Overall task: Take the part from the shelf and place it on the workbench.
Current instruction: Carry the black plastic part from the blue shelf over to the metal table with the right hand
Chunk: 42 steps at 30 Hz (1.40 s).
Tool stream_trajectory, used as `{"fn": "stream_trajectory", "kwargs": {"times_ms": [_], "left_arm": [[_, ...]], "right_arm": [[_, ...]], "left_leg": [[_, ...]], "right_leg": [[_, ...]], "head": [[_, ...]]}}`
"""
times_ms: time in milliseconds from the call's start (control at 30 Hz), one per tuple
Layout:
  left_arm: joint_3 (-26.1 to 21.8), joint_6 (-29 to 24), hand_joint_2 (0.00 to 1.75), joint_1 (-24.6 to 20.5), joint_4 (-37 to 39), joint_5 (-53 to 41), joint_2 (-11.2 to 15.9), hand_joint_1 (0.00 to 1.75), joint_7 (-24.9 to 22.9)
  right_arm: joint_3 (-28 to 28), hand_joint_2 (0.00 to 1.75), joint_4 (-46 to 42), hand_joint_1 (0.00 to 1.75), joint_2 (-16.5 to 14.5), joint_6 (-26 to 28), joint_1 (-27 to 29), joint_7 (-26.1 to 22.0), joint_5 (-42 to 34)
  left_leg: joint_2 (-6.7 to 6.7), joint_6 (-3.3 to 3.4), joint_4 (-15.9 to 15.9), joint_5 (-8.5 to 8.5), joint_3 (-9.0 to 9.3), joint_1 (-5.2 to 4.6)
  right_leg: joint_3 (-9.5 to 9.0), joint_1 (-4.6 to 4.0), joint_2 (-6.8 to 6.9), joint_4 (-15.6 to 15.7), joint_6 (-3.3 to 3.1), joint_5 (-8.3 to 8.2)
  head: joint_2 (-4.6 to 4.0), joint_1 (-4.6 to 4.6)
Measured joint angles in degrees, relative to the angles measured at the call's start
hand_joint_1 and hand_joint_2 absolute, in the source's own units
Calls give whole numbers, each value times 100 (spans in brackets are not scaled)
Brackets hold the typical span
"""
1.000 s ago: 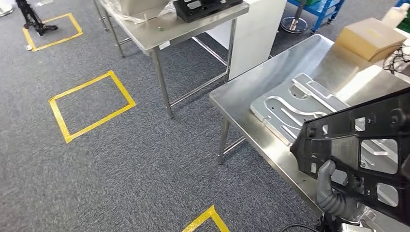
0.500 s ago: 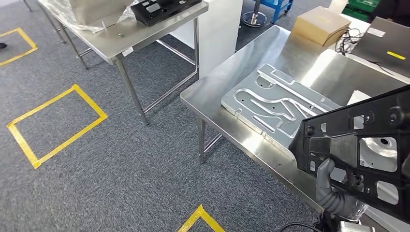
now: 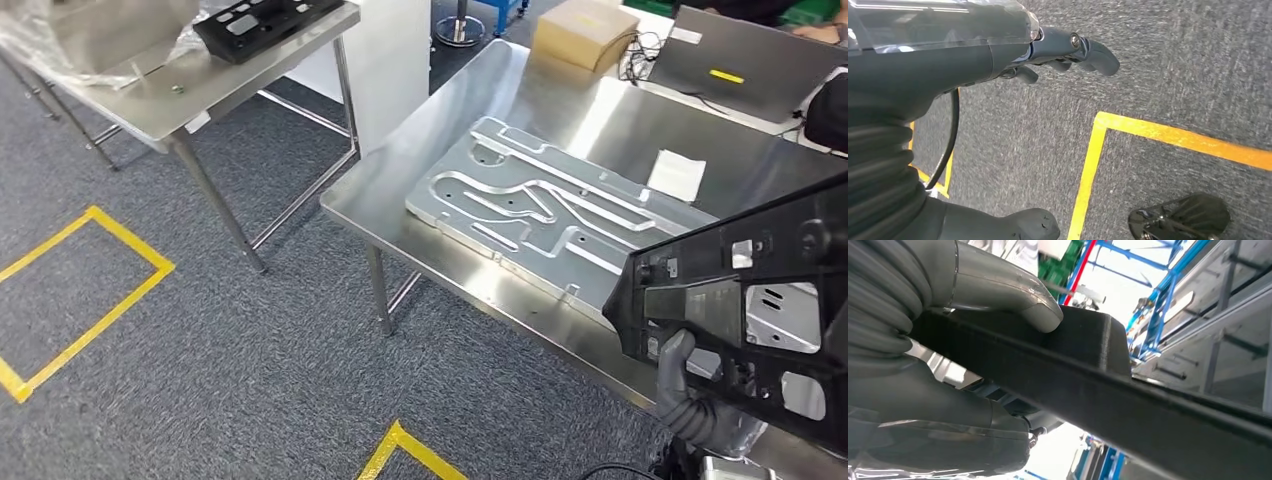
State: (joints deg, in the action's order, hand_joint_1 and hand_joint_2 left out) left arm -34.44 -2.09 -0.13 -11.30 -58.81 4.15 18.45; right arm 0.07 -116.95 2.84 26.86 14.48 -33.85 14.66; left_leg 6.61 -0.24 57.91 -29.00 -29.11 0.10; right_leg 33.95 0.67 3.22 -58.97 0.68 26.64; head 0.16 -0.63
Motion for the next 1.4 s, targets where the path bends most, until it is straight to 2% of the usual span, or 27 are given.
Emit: {"fn": "stream_trajectory", "kwargs": {"times_ms": [33,100,167,200,233,267,300,367,433,467,533,600,667,733,767,800,833,900,967,1033,1100,1167,1233,1267,1300,1333,1400], "left_arm": [[-1,3,175,-9,0,-3,0,0,-1],[-1,10,175,-18,0,-12,-4,0,1],[-5,22,175,-4,0,-22,-8,0,3],[-8,30,175,8,0,-30,-8,0,4],[-10,39,175,18,0,-38,-8,0,7],[-11,48,175,23,0,-48,-8,0,10],[-11,54,175,25,0,-56,-8,0,16],[-14,60,175,24,0,-64,-8,0,24],[-21,60,175,23,0,-66,-8,0,27],[-25,61,175,18,0,-67,-8,0,28],[-28,62,175,0,0,-70,-10,0,28],[-30,62,175,-10,0,-72,-14,0,31],[-32,63,175,7,0,-75,-15,0,34],[-35,66,175,30,0,-79,-15,0,35],[-36,68,175,34,0,-81,-15,0,35],[-38,69,175,31,0,-81,-15,0,38],[-39,69,175,25,0,-82,-16,0,40],[-41,36,175,8,0,-104,-46,0,39],[-33,-204,175,-39,-1,-202,-229,0,-70],[-6,-585,175,-160,-3,-315,-591,0,-263],[16,-770,175,-293,-4,-358,-924,0,-352],[23,-766,175,-339,-2,-353,-1140,0,-330],[24,-748,175,-348,0,-328,-1246,0,-288],[23,-744,175,-356,0,-318,-1265,0,-273],[23,-741,175,-366,0,-316,-1275,0,-268],[24,-739,175,-370,0,-317,-1283,0,-267],[22,-738,175,-360,0,-317,-1291,0,-267]], "right_arm": [[0,175,-1,175,0,9,3,-1,10],[1,175,-3,175,0,27,-6,1,26],[3,175,-2,175,0,40,-19,4,44],[5,175,-1,175,0,44,-20,8,52],[6,175,1,175,0,46,-18,14,61],[6,175,2,175,0,48,-16,23,69],[7,175,3,175,0,48,-14,32,77],[7,175,3,175,0,48,-15,48,91],[7,175,3,175,0,48,-16,54,100],[7,175,3,175,0,48,-12,55,102],[8,175,2,175,1,49,4,58,104],[10,175,0,175,5,50,10,59,105],[14,175,3,175,10,50,1,62,106],[17,175,13,175,11,50,3,68,108],[17,175,18,175,12,50,7,72,109],[17,175,21,175,13,50,9,74,109],[17,175,22,175,13,50,10,75,110],[18,175,20,175,13,51,6,89,131],[27,175,16,175,-4,55,3,150,258],[60,175,12,175,-51,58,0,245,460],[126,175,14,175,-111,58,-34,304,585],[193,175,21,175,-157,60,-87,327,622],[225,175,36,175,-185,62,-111,349,631],[232,175,45,175,-195,63,-112,358,630],[239,175,54,175,-201,63,-113,364,630],[245,175,61,175,-205,63,-114,366,630],[261,175,64,175,-214,63,-120,368,630]], "left_leg": [[-24,-33,18,-29,9,11],[-266,-83,299,-249,-90,40],[-542,-108,1012,-646,-405,55],[-590,-117,1380,-794,-576,57],[-610,-123,1609,-841,-686,58],[-619,-122,1622,-764,-699,60],[-638,-115,1404,-583,-607,65],[-834,-83,630,-183,-271,78],[-1020,-46,157,-33,-84,82],[-1033,-25,113,-44,-75,71],[-906,46,78,4,-70,72],[-770,137,26,63,-65,89],[-631,183,9,91,-92,84],[-478,190,15,95,-118,72],[-403,187,18,93,-123,68],[-336,181,19,88,-120,65],[-272,168,20,79,-107,64],[-167,124,28,49,-76,40],[-79,76,33,26,-54,4],[-22,31,17,16,-39,-17],[-210,-17,173,-122,-85,-10],[-495,-44,783,-488,-335,16],[-592,-56,1519,-792,-662,29],[-604,-58,1669,-789,-733,32],[-613,-54,1587,-663,-698,36],[-645,-44,1293,-446,-572,44],[-855,-9,524,-74,-258,65]], "right_leg": [[3,11,-61,16,-35,-14],[3,43,-176,52,-116,-47],[19,46,-296,56,-169,-64],[29,42,-364,50,-178,-68],[36,38,-439,42,-181,-70],[39,37,-516,31,-180,-72],[38,37,-594,19,-176,-73],[45,32,-739,-16,-146,-75],[82,26,-867,-45,-78,-92],[102,26,-925,-45,-34,-112],[137,40,-973,-36,44,-145],[243,29,-733,-234,90,4],[524,19,-439,-858,119,383],[796,26,-365,-1494,148,647],[811,27,-350,-1572,152,634],[708,26,-328,-1421,149,516],[497,20,-273,-1069,134,333],[66,-24,-24,-297,67,83],[-77,-71,98,20,-4,39],[-56,-53,-13,41,-57,10],[-62,-7,-109,88,-128,-28],[-59,5,-231,110,-190,-56],[-38,-7,-384,96,-209,-65],[-32,-8,-465,82,-207,-67],[-31,-6,-547,64,-201,-65],[-32,-3,-629,44,-192,-60],[-16,2,-773,-2,-154,-47]], "head": [[0,4],[1,21],[0,39],[0,43],[0,43],[0,43],[0,43],[0,43],[0,40],[1,39],[1,40],[0,6],[0,-33],[0,-38],[1,-38],[0,-38],[0,-38],[-1,-35],[0,-22],[1,-11],[1,-4],[1,4],[0,6],[-1,7],[-1,10],[0,13],[0,14]]}}
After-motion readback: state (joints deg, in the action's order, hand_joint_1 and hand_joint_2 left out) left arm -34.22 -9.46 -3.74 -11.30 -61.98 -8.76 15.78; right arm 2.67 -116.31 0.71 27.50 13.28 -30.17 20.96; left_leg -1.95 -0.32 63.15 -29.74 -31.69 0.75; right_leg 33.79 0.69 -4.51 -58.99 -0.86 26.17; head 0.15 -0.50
